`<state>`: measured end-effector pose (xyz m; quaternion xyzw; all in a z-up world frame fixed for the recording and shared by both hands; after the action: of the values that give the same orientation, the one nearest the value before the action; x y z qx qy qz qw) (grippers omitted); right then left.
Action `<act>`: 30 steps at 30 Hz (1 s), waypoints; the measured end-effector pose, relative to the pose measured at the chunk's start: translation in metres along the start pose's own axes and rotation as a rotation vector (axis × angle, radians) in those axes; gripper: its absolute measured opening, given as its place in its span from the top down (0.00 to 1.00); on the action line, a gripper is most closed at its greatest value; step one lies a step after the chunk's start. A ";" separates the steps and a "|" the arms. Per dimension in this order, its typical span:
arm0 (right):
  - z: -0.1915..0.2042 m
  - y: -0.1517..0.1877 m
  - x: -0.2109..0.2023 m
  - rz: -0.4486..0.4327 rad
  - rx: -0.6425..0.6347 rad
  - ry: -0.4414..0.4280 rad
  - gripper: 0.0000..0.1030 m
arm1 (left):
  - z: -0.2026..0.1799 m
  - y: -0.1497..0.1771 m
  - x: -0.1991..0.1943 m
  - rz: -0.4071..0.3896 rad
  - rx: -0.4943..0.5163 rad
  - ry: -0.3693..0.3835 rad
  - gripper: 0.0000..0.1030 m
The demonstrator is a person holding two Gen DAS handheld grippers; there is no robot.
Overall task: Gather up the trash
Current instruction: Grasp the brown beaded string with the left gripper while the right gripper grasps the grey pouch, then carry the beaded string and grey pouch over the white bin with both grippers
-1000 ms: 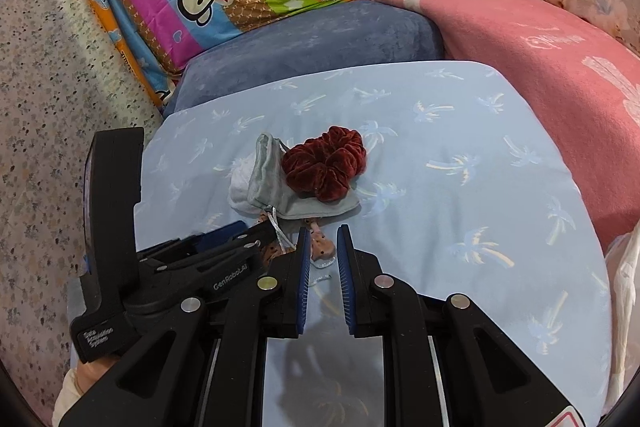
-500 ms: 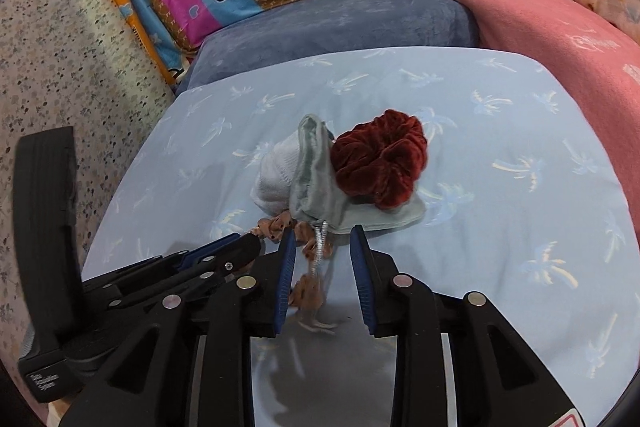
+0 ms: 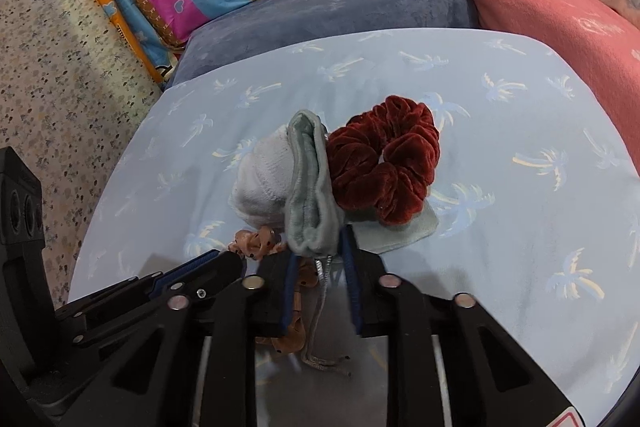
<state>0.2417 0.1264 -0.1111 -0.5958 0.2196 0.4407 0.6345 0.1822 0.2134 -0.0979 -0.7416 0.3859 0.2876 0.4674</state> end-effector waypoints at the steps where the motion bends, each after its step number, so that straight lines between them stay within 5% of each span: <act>1: -0.001 0.002 -0.001 0.001 0.007 -0.002 0.89 | -0.001 0.000 0.000 0.000 0.002 0.001 0.89; 13: -0.015 0.028 -0.045 -0.018 0.063 -0.008 0.90 | -0.030 0.013 -0.018 -0.013 0.052 0.027 0.89; 30: -0.043 0.047 -0.156 -0.177 0.111 -0.014 0.91 | -0.102 0.038 -0.057 -0.072 0.163 0.059 0.89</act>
<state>0.1331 0.0344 -0.0202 -0.5737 0.1859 0.3741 0.7045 0.1260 0.1275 -0.0301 -0.7227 0.3949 0.2163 0.5244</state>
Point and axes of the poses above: each gripper's, at about its wrist camera, not at the fingertips, and x roughly the way its jaws point, z to its left, y to its underside, the point moved 1 cm from there along x, roughly the way its jaws point, and after that the axes turned 4 degrees about -x, right-handed, at the moved point
